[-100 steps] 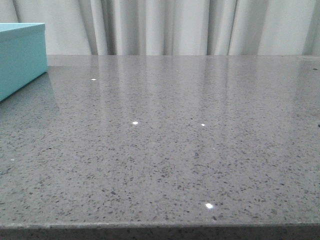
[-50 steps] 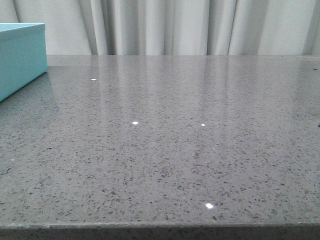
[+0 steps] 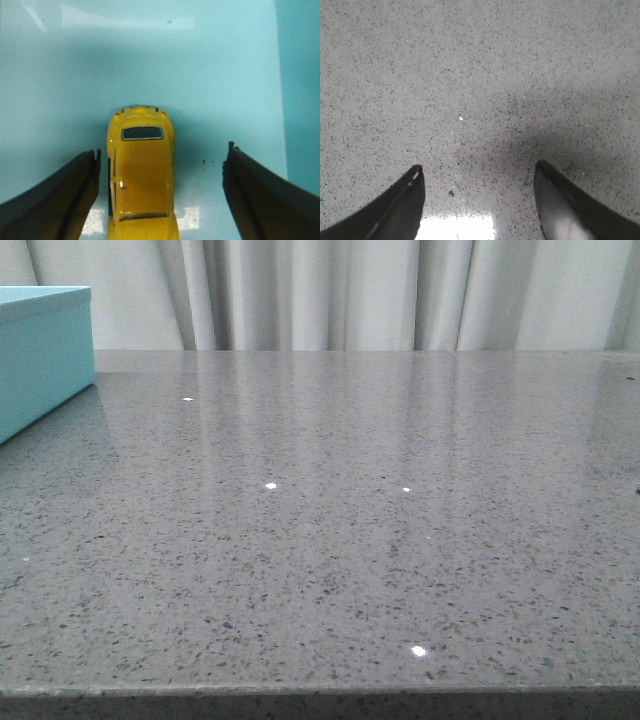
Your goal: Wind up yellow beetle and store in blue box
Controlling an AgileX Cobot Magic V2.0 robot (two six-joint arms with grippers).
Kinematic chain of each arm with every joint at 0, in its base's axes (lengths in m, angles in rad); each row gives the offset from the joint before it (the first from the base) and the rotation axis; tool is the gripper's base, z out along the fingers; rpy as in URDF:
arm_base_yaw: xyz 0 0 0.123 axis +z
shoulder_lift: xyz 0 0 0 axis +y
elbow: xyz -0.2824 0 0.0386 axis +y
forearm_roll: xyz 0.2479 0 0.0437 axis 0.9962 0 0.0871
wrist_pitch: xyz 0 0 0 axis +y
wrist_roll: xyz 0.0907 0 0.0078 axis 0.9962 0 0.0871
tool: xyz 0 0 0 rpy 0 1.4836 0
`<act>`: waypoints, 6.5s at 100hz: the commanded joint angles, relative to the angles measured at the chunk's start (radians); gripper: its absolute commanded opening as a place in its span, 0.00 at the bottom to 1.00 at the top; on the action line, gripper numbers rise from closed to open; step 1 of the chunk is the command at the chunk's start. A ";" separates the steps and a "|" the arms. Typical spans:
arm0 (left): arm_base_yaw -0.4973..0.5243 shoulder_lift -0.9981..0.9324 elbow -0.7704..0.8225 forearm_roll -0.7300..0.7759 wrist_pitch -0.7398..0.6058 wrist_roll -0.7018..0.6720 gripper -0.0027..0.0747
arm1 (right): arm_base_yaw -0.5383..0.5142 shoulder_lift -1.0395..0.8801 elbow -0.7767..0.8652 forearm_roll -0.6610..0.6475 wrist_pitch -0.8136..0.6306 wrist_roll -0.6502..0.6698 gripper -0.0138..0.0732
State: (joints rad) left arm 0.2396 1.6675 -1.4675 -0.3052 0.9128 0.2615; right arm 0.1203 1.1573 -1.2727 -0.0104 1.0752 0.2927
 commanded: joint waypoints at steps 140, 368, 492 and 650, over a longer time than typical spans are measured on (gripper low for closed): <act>-0.123 -1.115 0.755 -0.141 -0.404 0.162 0.01 | -0.001 -0.623 0.595 -0.028 -0.608 -0.050 0.03; -0.238 -1.639 1.463 0.202 -1.094 -0.159 0.01 | -0.001 -0.713 0.854 -0.027 -0.857 -0.050 0.03; -0.238 -1.706 1.490 0.200 -0.941 -0.163 0.01 | -0.001 -0.713 0.854 -0.027 -0.853 -0.050 0.03; -0.238 -1.703 1.490 0.200 -0.941 -0.163 0.01 | -0.092 -1.189 1.285 -0.103 -1.063 -0.095 0.03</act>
State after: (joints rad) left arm 0.0082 -0.0049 0.0000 -0.1037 0.0416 0.1053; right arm 0.0319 -0.0089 0.0292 -0.1138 0.0863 0.2078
